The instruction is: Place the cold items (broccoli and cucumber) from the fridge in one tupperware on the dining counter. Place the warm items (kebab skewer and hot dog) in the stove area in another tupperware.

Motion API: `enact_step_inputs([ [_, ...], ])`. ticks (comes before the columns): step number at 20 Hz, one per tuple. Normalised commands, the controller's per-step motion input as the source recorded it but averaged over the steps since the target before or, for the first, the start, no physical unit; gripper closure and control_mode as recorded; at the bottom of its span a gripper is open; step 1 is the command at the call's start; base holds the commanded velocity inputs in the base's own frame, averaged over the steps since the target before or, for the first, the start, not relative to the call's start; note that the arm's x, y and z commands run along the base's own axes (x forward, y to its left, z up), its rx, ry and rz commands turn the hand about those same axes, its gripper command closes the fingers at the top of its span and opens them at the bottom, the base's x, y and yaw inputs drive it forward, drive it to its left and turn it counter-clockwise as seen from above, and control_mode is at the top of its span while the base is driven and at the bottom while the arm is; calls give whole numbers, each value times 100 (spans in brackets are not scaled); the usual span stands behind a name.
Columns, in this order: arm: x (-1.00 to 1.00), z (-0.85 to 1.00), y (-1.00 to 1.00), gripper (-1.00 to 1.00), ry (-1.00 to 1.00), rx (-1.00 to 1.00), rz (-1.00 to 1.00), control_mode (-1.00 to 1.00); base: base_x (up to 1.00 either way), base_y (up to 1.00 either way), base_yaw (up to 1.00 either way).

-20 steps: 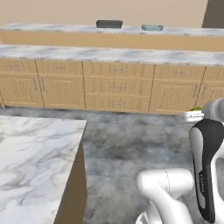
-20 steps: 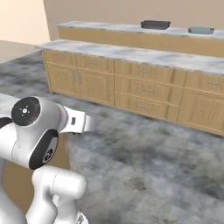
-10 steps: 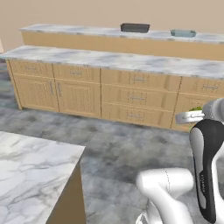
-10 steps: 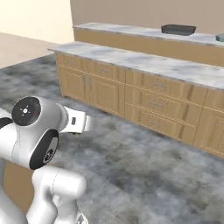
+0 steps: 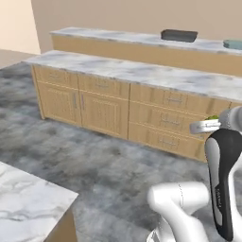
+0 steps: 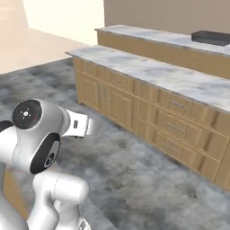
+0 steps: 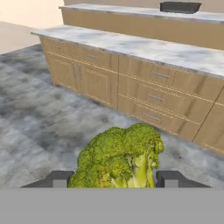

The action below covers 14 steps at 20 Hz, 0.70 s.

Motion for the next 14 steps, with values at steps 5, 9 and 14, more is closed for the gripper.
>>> enact_step_inputs([
  [5,0,0,0,100,0,0,0,100,62,-46,48],
  [9,0,0,0,100,0,0,0,100,59,-46,40],
  [14,0,0,0,100,0,0,0,100,88,-30,44],
])
